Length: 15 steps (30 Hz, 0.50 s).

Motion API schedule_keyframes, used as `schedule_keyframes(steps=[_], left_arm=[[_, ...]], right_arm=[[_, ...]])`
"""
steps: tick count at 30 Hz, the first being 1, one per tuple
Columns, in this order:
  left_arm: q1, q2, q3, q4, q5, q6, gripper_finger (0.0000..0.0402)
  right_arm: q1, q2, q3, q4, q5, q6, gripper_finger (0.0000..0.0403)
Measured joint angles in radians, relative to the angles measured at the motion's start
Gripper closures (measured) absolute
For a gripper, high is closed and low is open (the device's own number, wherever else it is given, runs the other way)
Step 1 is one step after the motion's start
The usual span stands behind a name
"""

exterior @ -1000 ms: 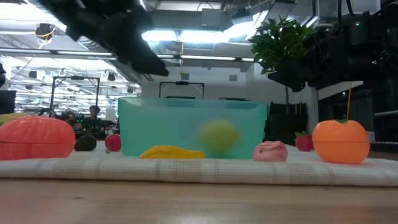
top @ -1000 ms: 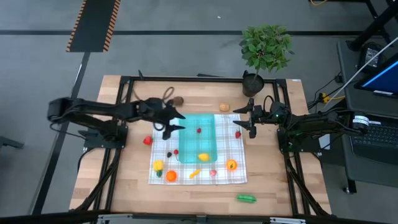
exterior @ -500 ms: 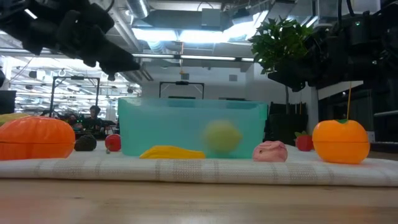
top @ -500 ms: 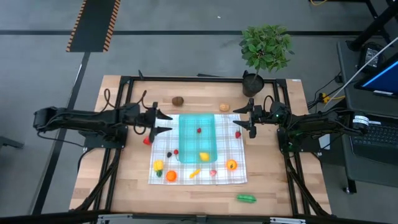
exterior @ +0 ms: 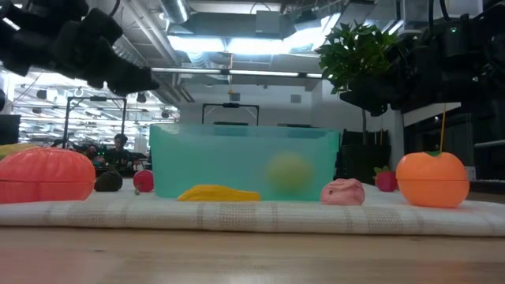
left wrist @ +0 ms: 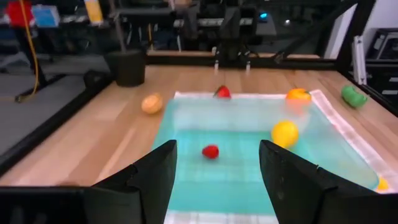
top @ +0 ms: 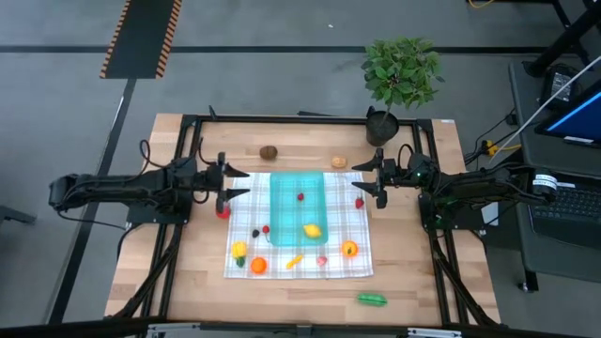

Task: Pick and placing Produce into tupperware
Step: Put the potato into the blue bin

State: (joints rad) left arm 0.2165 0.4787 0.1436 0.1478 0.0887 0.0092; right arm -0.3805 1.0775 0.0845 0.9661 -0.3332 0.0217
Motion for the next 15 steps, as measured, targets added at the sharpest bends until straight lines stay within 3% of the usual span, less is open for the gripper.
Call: schedule_keyframes(steps=[10,15], left_arm=[[0.011,-0.075,-0.081,-0.026,0.007,-0.058,0.0182],[0.010,-0.075,-0.083,-0.028,0.030,-0.061,0.0182]], right_arm=[[0.000,0.000,0.002,-0.023,0.028,0.097,0.0154],[0.018,0.001,0.096,-0.300,0.135,-0.011,0.0154]])
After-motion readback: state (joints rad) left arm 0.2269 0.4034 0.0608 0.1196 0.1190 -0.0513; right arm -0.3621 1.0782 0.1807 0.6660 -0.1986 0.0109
